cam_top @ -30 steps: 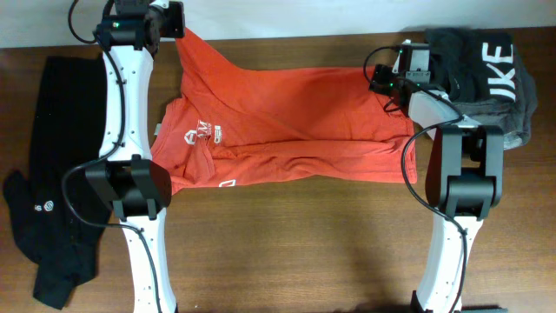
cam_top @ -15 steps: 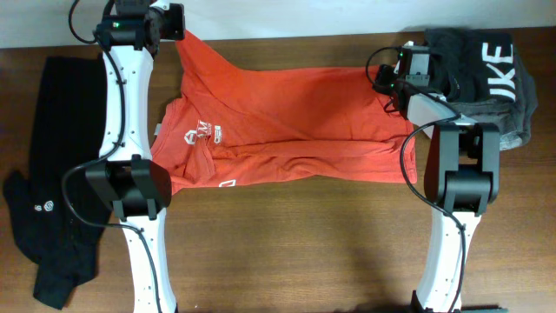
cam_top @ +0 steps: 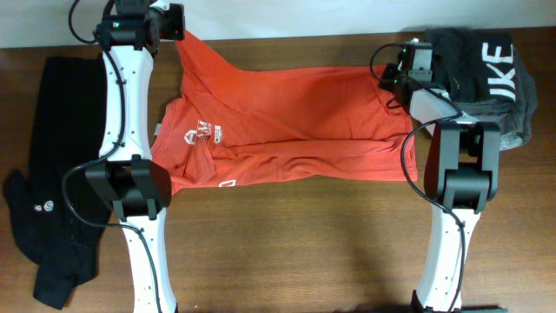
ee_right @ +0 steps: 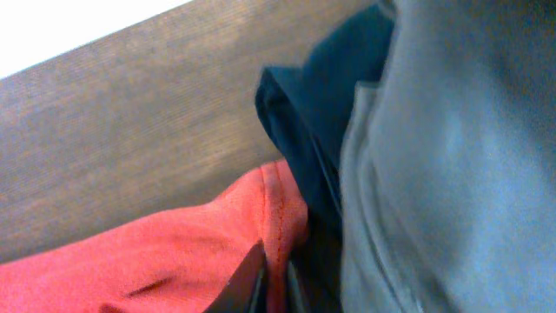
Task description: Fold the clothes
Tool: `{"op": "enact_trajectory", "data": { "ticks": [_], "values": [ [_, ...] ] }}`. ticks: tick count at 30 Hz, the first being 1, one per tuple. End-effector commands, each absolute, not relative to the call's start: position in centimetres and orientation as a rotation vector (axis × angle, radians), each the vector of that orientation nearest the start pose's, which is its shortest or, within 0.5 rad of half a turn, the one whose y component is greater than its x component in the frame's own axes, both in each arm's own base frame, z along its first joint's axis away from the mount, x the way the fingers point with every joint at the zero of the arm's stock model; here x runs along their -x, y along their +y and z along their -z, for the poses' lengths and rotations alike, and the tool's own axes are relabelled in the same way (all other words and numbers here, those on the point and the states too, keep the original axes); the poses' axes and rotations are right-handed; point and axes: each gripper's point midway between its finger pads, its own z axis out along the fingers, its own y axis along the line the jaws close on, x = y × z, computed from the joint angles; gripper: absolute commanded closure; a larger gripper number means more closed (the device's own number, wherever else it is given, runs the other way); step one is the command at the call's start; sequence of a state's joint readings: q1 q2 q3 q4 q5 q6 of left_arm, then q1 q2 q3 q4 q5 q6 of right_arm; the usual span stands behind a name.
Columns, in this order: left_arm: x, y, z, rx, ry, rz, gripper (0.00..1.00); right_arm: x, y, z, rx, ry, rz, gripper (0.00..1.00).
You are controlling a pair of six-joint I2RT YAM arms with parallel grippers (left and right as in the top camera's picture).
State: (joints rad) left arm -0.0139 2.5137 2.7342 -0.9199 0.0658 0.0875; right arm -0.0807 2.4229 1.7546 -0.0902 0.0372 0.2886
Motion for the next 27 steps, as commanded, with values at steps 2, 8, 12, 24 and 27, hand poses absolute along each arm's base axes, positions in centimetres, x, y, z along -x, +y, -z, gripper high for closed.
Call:
{"op": "enact_trajectory", "data": {
  "ticks": [2,8,12,24,27],
  "values": [
    [-64.5,-1.6,-24.9,-0.160,2.214,0.008,0.99,-64.0,-5.9,-4.2,-0.448,2.276,-0.060,0.93],
    [-64.5,-1.6,-24.9,-0.160,2.214,0.008,0.99,-64.5,-6.2,-9.1,-0.393,2.318,-0.031,0.95],
    [-64.5,-1.6,-24.9,-0.160,2.214,0.008,1.00,-63.8,-6.1,-12.1,-0.307,2.372,0.009,0.95],
    [-62.5,-1.3,-22.5,-0.159,2.339,0.015,0.99,-58.0,-5.6,-12.9,-0.285,2.632,0.028,0.96],
    [-61.4,-1.1,-21.5,-0.156,2.401,0.018,0.99,-56.2,-5.1,-12.5,-0.262,2.714,0.011,0.96]
  ]
}}
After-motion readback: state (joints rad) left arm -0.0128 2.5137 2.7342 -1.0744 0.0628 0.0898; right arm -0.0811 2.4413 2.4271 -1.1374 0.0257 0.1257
